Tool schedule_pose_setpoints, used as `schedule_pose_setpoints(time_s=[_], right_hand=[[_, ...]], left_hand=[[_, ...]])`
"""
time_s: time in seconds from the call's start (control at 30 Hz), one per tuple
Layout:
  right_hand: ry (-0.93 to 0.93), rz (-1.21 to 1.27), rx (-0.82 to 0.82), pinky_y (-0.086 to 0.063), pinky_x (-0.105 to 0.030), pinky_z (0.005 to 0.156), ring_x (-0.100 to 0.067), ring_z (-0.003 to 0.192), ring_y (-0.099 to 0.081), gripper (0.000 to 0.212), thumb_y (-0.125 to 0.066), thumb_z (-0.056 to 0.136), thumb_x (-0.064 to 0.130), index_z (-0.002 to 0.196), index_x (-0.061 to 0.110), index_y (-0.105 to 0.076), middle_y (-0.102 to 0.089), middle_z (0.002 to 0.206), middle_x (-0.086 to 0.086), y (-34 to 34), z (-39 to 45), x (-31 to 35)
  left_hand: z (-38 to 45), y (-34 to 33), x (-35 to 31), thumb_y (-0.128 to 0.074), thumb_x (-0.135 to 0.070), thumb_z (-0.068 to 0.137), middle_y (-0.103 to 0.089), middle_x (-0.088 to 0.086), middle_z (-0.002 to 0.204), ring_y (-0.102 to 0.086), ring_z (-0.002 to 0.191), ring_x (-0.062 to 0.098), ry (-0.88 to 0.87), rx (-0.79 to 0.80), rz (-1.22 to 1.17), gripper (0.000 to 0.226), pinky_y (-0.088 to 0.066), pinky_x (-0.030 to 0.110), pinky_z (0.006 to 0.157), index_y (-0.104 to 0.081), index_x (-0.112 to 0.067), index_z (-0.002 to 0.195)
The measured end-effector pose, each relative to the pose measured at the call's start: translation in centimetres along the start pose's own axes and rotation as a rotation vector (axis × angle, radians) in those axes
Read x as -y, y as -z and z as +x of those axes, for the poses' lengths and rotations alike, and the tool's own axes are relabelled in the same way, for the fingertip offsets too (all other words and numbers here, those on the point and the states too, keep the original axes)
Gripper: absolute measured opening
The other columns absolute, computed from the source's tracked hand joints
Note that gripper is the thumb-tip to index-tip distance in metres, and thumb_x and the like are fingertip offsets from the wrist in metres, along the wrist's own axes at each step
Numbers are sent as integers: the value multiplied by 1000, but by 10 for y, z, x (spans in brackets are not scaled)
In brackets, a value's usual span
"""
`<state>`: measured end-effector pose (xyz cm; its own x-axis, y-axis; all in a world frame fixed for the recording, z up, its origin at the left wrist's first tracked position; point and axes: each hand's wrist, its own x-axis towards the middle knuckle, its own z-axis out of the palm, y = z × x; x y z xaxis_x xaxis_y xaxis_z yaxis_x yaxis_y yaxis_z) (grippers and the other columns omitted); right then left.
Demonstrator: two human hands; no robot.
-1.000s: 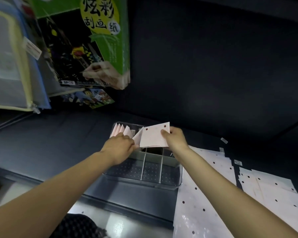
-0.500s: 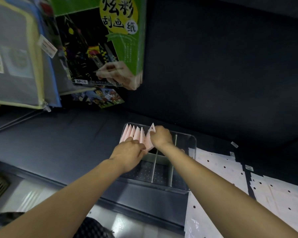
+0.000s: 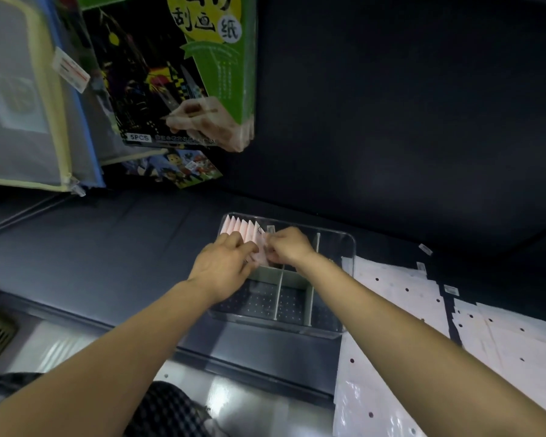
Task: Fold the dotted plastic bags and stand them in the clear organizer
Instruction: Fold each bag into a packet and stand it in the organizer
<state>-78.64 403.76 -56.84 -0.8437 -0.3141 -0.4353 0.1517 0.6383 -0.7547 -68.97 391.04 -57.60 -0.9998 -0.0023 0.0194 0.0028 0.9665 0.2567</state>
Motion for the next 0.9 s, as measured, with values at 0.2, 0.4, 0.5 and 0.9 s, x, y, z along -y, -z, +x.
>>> schedule_pose_setpoints(time_s=[0.2,0.4,0.5,0.9], right_hand=[[229,196,-150,-54,-27,84,-18,87,-66,9,-58,92,13,97,16,-65,-70,94,-8,64,-73,-60],[134,-179,-157,-40,-2,83,-9,104,-59,27,-65,88,23,114,20,-62,-62,112,8,121,-173,-212],[126,-426,-65,-25,-8,101,-8,127,-42,55,-67,83,40,133,26,-48,-43,134,15,127,-216,-281],[280,-429,-54,-19,-18,114,-11,140,-28,30,-70,84,18,112,11,-66,-37,146,4,133,-241,-348]], left_hand=[[-1,11,-40,-51,-27,94,-55,8,111,-49,105,28,-159,-76,-10,27,-41,39,85,-61,-15,116],[-31,-23,-130,-49,-36,95,-57,2,112,-50,107,21,-530,154,-84,28,-43,33,87,-61,-18,112],[-58,-64,-164,-53,-41,93,-47,-2,133,-41,124,17,-555,429,-99,40,-41,32,97,-51,-23,128],[-101,-134,-185,-55,-38,93,6,-14,154,2,145,5,-390,524,-89,68,0,18,114,-17,-33,149]])
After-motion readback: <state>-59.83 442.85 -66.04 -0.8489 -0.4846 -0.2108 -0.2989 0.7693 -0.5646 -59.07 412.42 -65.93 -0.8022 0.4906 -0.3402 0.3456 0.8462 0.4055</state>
